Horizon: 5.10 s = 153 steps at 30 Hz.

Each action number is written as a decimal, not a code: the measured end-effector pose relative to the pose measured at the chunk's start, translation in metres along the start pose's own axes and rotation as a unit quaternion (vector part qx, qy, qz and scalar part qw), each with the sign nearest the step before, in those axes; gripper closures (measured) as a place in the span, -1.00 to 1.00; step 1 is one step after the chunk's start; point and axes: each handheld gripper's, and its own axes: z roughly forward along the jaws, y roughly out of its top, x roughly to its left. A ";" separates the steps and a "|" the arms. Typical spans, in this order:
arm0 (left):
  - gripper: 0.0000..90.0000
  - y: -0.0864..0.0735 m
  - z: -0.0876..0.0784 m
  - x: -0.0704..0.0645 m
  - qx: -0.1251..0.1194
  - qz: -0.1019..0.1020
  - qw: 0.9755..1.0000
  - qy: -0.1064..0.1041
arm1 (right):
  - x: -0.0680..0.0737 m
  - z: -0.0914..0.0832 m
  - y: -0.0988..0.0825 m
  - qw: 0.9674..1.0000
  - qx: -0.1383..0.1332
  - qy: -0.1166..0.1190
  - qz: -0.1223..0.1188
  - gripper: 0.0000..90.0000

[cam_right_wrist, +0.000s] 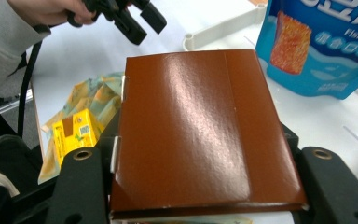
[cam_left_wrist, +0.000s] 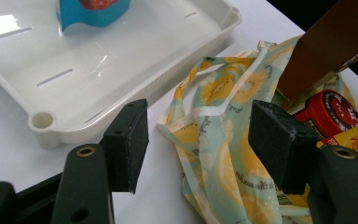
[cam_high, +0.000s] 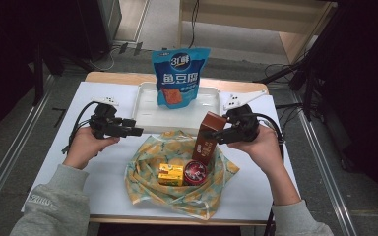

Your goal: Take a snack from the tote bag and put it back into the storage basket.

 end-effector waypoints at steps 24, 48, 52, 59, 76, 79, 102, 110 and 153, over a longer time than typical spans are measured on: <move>-0.14 0.000 0.003 -0.002 0.006 0.003 1.000 -0.006 | -0.005 -0.024 0.053 1.000 -0.015 -0.010 -0.010 -0.03; -0.13 -0.001 0.006 -0.003 0.013 0.016 1.000 -0.005 | -0.043 0.002 0.075 0.998 -0.019 -0.050 0.023 -0.03; -0.13 -0.002 0.007 -0.003 0.013 0.017 1.000 -0.007 | -0.050 0.013 0.078 0.998 -0.019 -0.055 0.027 -0.03; -0.13 -0.002 0.006 0.000 0.014 0.013 1.000 -0.022 | -0.063 0.036 0.084 0.997 -0.011 -0.065 0.040 -0.03; -0.13 -0.003 0.008 -0.001 0.025 0.019 0.999 -0.009 | -0.080 0.096 0.091 0.995 0.000 -0.083 0.055 -0.02; -0.13 -0.003 0.008 0.000 0.025 0.018 0.999 -0.008 | -0.080 0.104 0.093 0.995 -0.007 -0.079 0.057 -0.02; -0.13 -0.003 0.008 0.001 0.028 0.016 0.999 -0.017 | -0.073 0.139 0.075 0.997 -0.005 -0.063 0.053 -0.02; -0.13 -0.003 0.007 0.002 0.021 0.011 0.999 -0.022 | -0.071 0.135 0.068 0.997 -0.015 -0.063 0.047 -0.02; -0.14 -0.004 0.007 0.003 0.027 0.010 0.999 -0.017 | -0.078 0.091 0.008 0.998 -0.018 -0.050 0.038 -0.01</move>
